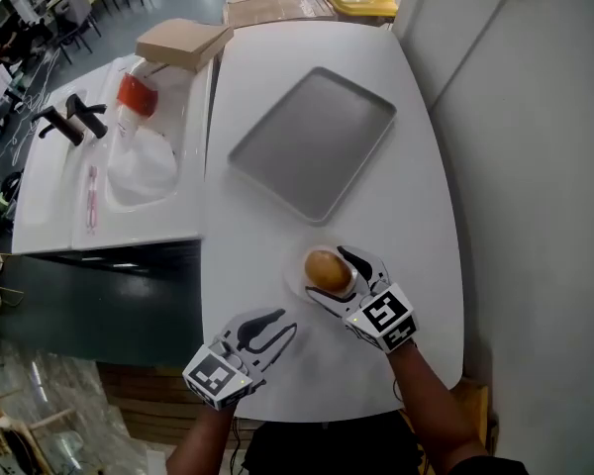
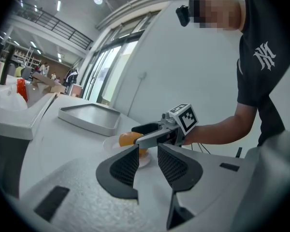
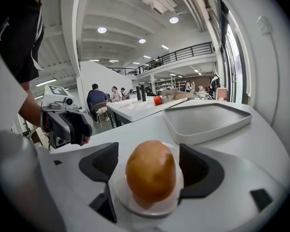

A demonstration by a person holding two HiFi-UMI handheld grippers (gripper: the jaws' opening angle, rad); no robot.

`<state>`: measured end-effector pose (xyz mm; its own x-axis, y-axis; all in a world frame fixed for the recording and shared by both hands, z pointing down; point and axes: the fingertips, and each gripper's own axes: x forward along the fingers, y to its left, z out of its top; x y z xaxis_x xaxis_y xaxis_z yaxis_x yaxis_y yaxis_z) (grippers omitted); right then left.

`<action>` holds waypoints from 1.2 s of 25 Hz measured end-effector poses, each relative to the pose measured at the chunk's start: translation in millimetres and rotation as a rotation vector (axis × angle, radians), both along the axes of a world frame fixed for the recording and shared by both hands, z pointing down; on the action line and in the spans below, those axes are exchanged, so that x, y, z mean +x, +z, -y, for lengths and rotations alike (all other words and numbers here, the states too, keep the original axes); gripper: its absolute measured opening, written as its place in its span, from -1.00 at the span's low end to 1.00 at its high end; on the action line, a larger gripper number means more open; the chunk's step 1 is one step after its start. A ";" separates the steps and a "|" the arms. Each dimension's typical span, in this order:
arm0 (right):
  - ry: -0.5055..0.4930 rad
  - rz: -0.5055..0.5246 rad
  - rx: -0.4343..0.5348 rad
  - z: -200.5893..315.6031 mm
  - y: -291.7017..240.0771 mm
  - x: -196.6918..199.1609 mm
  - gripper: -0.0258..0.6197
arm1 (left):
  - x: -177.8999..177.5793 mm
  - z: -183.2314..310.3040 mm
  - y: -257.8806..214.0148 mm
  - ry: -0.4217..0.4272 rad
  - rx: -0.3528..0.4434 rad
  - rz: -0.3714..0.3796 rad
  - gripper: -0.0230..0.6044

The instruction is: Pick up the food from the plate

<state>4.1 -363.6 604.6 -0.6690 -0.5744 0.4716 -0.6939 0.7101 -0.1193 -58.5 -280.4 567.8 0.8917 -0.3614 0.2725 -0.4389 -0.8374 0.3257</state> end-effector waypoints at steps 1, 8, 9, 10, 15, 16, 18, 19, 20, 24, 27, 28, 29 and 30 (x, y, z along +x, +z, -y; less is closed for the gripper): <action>-0.001 -0.004 -0.007 2.9 2.9 -1.1 0.15 | 0.3 3.4 3.0 -0.003 -0.002 0.002 -0.63; -0.048 -0.088 -0.064 9.2 32.7 -10.3 0.15 | 3.3 19.3 21.9 0.013 -0.020 0.013 -0.63; -0.050 -0.088 -0.070 9.0 35.6 -10.8 0.15 | 3.8 20.7 23.9 0.015 -0.020 0.012 -0.63; -0.050 -0.087 -0.072 9.1 37.2 -11.2 0.15 | 4.0 21.9 25.4 0.017 -0.019 0.013 -0.63; -0.055 -0.102 -0.070 9.2 39.7 -12.3 0.15 | 7.1 22.4 30.6 0.035 -0.024 0.019 -0.85; -0.058 -0.103 -0.070 9.0 39.9 -12.3 0.15 | 8.1 22.1 31.7 0.038 -0.032 0.020 -0.89; -0.062 -0.102 -0.073 8.9 39.8 -12.3 0.15 | 9.4 22.4 33.7 0.044 -0.039 0.021 -0.90; -0.063 -0.100 -0.074 9.1 39.6 -12.1 0.15 | 10.0 22.7 34.6 0.049 -0.039 0.023 -0.90; -0.061 -0.098 -0.075 9.6 39.1 -11.6 0.15 | 10.7 23.2 35.1 0.052 -0.044 0.023 -0.90; -0.027 -0.076 -0.066 13.4 30.6 -6.7 0.15 | 8.6 27.7 34.7 0.047 -0.058 -0.001 -0.91; 0.008 -0.037 -0.057 9.7 12.4 -4.9 0.15 | 1.2 22.8 22.3 0.026 -0.068 -0.021 -0.91; 0.015 -0.021 -0.051 4.5 1.7 -5.6 0.15 | -2.2 17.4 17.3 0.035 -0.061 -0.018 -0.91; 0.020 -0.008 -0.043 -2.6 -10.6 -6.3 0.15 | -5.5 10.3 12.0 0.050 -0.047 -0.012 -0.91; 0.024 0.001 -0.031 -11.0 -24.0 -7.0 0.15 | -8.5 1.9 5.7 0.068 -0.031 -0.004 -0.91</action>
<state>-3.0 -352.6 580.5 -0.6555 -0.5757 0.4888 -0.7108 0.6890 -0.1418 -67.0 -282.4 573.4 0.9153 -0.2910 0.2787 -0.3795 -0.8548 0.3540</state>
